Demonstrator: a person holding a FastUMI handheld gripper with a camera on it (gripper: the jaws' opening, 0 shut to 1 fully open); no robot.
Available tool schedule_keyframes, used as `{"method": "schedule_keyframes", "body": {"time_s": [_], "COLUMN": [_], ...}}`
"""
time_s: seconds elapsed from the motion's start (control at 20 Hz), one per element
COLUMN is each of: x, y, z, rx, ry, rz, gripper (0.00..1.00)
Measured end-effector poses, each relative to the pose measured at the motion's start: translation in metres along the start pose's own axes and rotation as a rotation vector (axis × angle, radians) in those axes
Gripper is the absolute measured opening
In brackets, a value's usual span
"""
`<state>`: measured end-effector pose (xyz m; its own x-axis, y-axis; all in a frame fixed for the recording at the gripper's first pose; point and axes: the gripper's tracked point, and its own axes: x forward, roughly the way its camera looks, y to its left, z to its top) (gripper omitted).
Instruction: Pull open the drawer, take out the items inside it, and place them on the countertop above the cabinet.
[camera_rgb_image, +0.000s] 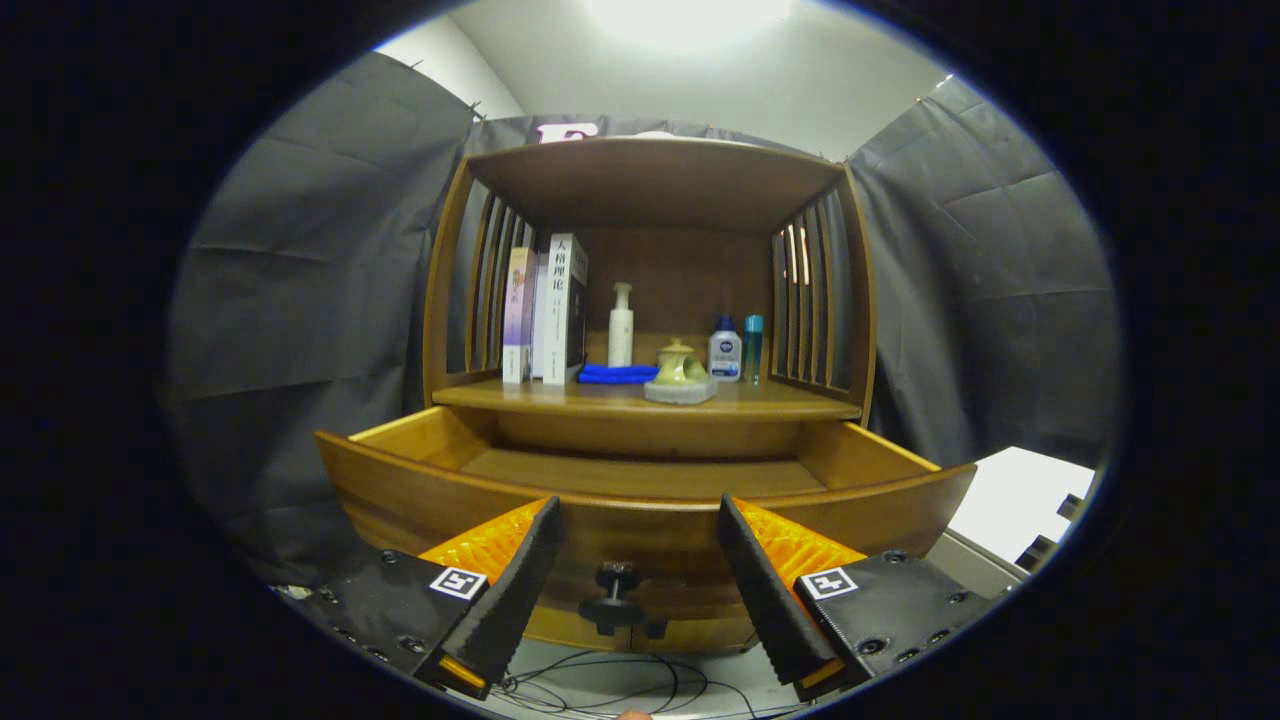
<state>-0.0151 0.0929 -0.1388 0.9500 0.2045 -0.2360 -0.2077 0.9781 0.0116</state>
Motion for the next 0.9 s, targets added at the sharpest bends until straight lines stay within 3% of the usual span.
{"method": "schedule_keyframes", "body": {"time_s": [0.3,0.9], "x": [0.008,0.025], "y": [0.010,0.004], "z": [-0.031,-0.029], "rx": [-0.011,0.014], "ry": [0.072,0.070], "rz": [0.002,-0.027], "gripper": [0.99,0.97]}}
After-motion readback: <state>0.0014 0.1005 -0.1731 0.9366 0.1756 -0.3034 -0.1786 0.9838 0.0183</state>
